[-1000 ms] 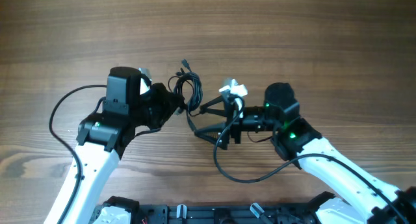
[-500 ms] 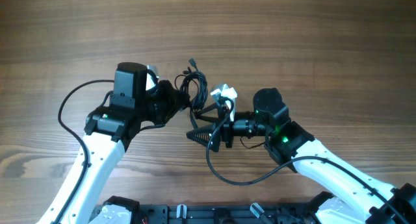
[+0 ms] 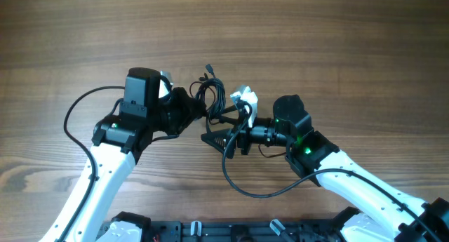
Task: Untangle cables
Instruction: 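Grasp a loop of the black cable with the right gripper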
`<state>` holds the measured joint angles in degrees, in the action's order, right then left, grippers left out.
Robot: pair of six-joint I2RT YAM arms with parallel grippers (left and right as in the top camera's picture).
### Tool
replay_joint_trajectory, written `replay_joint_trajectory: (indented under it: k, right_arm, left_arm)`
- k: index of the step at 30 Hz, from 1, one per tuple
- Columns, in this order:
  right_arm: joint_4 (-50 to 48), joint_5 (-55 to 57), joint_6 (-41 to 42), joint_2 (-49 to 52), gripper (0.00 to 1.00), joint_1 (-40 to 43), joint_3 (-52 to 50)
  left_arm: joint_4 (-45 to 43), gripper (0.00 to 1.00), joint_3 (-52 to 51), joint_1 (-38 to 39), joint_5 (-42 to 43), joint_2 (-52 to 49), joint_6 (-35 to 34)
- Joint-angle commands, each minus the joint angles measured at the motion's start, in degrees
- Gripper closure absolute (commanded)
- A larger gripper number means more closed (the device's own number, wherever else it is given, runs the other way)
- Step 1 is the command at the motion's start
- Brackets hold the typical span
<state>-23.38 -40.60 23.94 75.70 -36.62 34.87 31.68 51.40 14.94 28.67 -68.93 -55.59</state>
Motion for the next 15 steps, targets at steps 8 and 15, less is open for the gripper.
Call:
replay_joint_trajectory:
  k: [8, 15]
  right_arm:
    - [-0.33, -3.67, -1.18, 0.61, 0.42, -0.17, 0.68]
    - [-0.15, -4.42, 4.09, 0.61, 0.56, -0.17, 0.68]
  left_arm:
    - [-0.87, 0.96, 0.81, 0.61, 1.75, 0.13, 1.11]
    - [-0.87, 0.96, 0.81, 2.01, 1.7, 0.13, 1.14]
